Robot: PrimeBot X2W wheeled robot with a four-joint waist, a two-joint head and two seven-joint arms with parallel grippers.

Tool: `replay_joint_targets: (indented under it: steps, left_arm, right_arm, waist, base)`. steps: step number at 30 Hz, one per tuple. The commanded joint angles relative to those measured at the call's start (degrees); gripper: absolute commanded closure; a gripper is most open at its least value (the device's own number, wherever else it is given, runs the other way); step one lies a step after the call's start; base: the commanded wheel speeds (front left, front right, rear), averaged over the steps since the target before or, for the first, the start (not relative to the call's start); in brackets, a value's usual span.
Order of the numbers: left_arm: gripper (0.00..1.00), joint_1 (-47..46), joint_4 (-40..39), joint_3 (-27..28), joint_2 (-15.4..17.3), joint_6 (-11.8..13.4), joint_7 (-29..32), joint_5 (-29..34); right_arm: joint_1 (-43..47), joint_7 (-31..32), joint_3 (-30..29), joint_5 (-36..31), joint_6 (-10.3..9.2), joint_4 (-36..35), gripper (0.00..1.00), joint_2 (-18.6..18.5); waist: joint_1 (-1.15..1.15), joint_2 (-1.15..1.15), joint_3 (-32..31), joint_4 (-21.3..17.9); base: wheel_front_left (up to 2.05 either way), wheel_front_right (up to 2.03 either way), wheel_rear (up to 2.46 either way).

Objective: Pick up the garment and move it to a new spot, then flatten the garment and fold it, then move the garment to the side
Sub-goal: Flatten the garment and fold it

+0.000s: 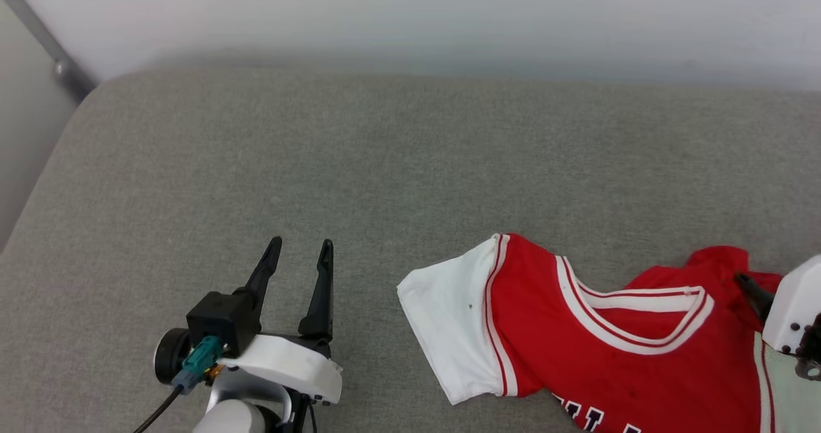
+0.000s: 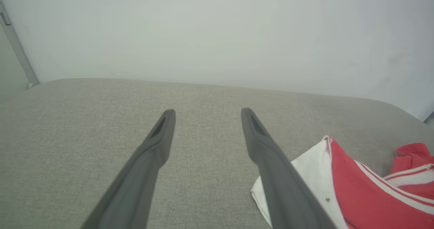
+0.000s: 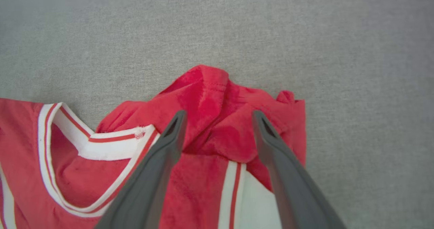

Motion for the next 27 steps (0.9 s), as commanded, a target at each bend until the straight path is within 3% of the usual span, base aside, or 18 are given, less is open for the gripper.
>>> replay_joint_targets:
  steps: [1, 8, 9, 10, 11, 15, 27]
  left_arm:
    - [0.00, -1.3, 0.2, -0.1, -0.4, -0.3, -0.6, 0.5]
    - [0.00, -3.5, 1.9, -0.5, -1.6, -1.3, -1.9, 0.5]
    - [0.00, -3.7, 2.2, -0.5, -1.7, -1.4, -2.0, 0.5]
    - [0.00, -3.7, 2.4, -0.5, -1.8, -1.5, -2.1, 0.4]
    - [0.00, -3.9, 2.6, -0.5, -1.8, -1.5, -2.2, 0.4]
    - [0.00, -4.4, 3.6, -0.5, -1.9, -1.8, -2.5, 0.3]
    - [0.00, -5.6, 4.6, -1.3, -2.6, -2.5, -3.0, 0.4]
  right_arm:
    - [-2.0, 2.2, 0.1, -0.6, -0.03, 1.4, 0.00, -0.3]
    - [-6.8, 11.6, -0.5, -1.9, -0.02, 7.7, 0.00, 1.1]
    - [-6.7, 13.4, -0.5, -2.0, -0.02, 8.8, 0.27, 1.5]
    - [-6.6, 14.5, -0.8, -1.6, -0.02, 9.6, 0.75, 2.3]
    - [-6.6, 15.5, -0.7, -1.6, -0.02, 10.0, 1.00, 2.8]
    - [-8.0, 15.5, -0.1, -1.2, -0.01, 8.9, 1.00, 2.4]
    - [-18.8, 3.3, 11.8, 0.7, -0.02, 2.7, 1.00, -0.9]
  waist:
    - [0.00, 0.00, 3.0, 2.4]
    - [0.00, 0.00, 6.3, 4.0]
    - [0.00, 0.00, 6.4, 4.1]
    - [0.00, 0.00, 6.6, 4.0]
    - [0.00, 0.00, 6.7, 4.0]
    - [0.00, 0.00, 6.7, 3.8]
    - [0.00, 0.00, 6.7, 4.3]
  base:
    - [0.00, 0.00, 0.00]
    - [0.00, 0.00, 0.00]
    - [0.00, 0.00, 0.00]
    - [0.00, 0.00, 0.00]
    - [0.00, 0.00, 0.00]
    - [0.00, 0.00, 0.00]
    - [0.00, 0.00, 0.00]
